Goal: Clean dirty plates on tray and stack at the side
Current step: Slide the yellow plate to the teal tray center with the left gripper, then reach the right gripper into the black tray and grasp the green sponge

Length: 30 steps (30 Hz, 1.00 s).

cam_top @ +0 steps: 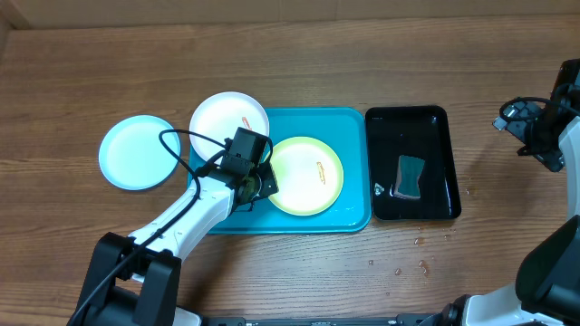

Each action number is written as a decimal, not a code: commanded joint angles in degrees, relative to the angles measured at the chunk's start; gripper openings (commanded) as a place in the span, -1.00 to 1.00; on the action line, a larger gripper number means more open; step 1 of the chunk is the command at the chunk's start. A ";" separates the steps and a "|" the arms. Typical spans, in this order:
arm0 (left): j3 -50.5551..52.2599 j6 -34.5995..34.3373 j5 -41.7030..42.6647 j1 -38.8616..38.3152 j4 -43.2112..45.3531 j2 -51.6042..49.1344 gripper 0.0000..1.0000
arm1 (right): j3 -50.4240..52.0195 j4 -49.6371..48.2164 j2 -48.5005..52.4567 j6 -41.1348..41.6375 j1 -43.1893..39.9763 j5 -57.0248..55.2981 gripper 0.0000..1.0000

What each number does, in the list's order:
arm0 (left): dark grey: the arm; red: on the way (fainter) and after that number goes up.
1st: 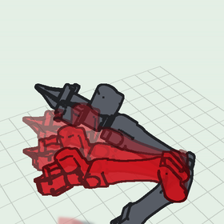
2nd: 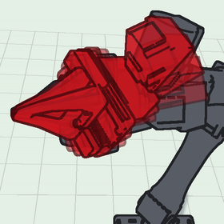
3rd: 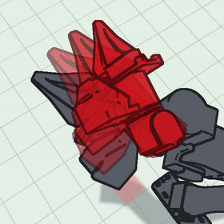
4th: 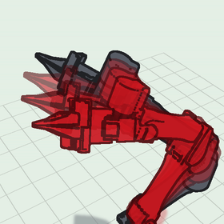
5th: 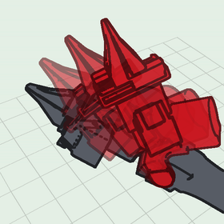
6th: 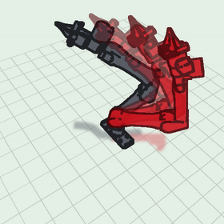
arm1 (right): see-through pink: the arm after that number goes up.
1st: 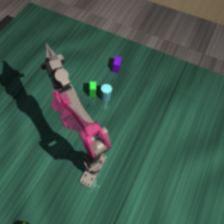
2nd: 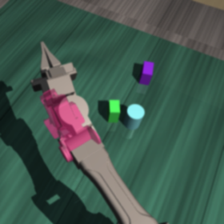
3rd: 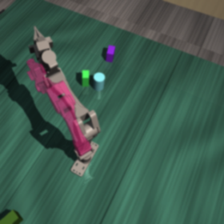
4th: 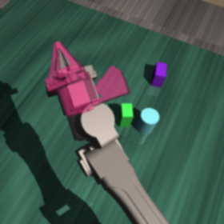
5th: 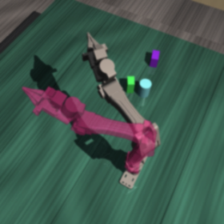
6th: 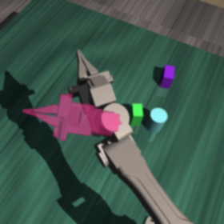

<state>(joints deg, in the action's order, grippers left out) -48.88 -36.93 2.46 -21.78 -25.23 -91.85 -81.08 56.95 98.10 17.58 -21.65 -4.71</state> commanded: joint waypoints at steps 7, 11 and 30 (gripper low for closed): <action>0.04 5.29 -0.98 -0.11 -0.52 -0.42 -0.49 | -0.61 -0.31 -0.24 -0.04 0.09 -0.17 1.00; 0.04 6.38 -0.98 -0.11 -0.92 -0.42 -0.49 | -0.61 -0.31 -0.24 -0.02 0.09 -0.17 1.00; 0.04 6.51 0.57 -0.02 -0.15 -2.43 -0.90 | -0.61 -1.53 -0.17 -0.04 0.09 7.08 1.00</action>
<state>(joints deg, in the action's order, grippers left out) -48.88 -31.14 2.42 -21.78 -25.69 -93.49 -81.08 55.00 98.10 17.58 -21.65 -2.33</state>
